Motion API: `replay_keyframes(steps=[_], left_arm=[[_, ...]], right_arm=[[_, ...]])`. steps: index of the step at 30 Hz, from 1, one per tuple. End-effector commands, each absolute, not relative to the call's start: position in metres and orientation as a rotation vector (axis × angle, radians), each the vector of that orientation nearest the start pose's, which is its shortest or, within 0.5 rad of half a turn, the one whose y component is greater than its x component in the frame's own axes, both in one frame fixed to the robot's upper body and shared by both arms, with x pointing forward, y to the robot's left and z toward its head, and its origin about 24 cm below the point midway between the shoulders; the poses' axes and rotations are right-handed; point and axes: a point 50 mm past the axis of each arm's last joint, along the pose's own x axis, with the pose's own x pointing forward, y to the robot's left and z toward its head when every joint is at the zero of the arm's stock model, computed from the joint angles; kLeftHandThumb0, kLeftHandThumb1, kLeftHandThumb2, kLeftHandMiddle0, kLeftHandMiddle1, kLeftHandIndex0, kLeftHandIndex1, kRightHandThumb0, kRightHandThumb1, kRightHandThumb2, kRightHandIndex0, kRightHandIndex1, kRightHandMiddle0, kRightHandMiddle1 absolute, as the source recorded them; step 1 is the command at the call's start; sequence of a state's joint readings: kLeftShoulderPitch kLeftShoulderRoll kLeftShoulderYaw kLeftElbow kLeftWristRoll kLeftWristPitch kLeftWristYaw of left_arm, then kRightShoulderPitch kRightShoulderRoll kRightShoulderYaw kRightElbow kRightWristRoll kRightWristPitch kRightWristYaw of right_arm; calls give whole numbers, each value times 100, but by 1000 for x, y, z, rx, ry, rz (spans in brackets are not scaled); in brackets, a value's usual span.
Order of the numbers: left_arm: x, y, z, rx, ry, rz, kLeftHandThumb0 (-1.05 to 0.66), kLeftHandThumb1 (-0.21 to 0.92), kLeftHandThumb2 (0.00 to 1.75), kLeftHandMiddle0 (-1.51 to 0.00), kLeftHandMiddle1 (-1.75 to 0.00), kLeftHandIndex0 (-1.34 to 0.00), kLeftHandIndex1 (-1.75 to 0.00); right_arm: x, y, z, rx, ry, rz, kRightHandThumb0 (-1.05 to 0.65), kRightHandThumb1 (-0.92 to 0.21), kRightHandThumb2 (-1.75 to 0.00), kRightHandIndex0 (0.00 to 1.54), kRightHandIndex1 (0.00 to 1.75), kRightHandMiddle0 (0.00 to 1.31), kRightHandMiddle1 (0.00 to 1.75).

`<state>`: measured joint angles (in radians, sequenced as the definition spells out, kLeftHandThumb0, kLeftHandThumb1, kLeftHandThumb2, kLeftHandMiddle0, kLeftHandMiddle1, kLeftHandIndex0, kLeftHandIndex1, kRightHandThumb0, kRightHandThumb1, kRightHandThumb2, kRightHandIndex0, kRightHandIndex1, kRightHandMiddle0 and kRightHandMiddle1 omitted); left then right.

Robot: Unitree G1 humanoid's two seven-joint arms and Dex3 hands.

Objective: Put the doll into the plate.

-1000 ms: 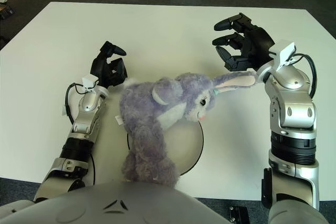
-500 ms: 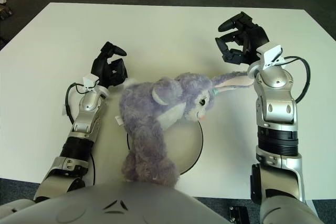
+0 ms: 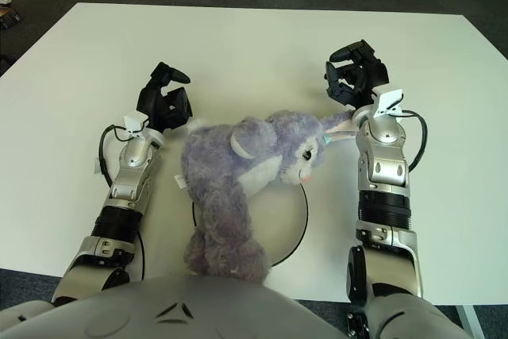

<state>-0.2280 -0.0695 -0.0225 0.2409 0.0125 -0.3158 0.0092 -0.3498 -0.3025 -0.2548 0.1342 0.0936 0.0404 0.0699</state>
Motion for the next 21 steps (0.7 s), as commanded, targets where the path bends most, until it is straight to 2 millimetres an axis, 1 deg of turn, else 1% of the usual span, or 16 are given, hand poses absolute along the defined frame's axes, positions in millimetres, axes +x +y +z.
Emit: replay_keyframes(steps=[1, 10, 17, 21], left_arm=[[281, 116, 49, -64, -204, -59, -40, 62, 93, -103, -175, -38, -175], [281, 116, 48, -82, -193, -61, -39, 63, 92, -101, -175, -38, -175], [281, 117, 48, -80, -197, -56, -39, 63, 92, -100, -175, -38, -175], [281, 117, 48, -69, -199, -50, -39, 63, 92, -101, -175, -38, -175]], right_arm=[[314, -247, 132, -98, -246, -167, -1, -56, -93, 40, 154, 45, 167], [317, -255, 124, -53, -220, -198, -1, -50, -100, 47, 154, 47, 164], [319, -261, 120, -52, -198, -210, -1, -47, -104, 52, 154, 44, 167], [320, -268, 114, -41, -174, -217, -1, -47, -105, 53, 154, 42, 169]])
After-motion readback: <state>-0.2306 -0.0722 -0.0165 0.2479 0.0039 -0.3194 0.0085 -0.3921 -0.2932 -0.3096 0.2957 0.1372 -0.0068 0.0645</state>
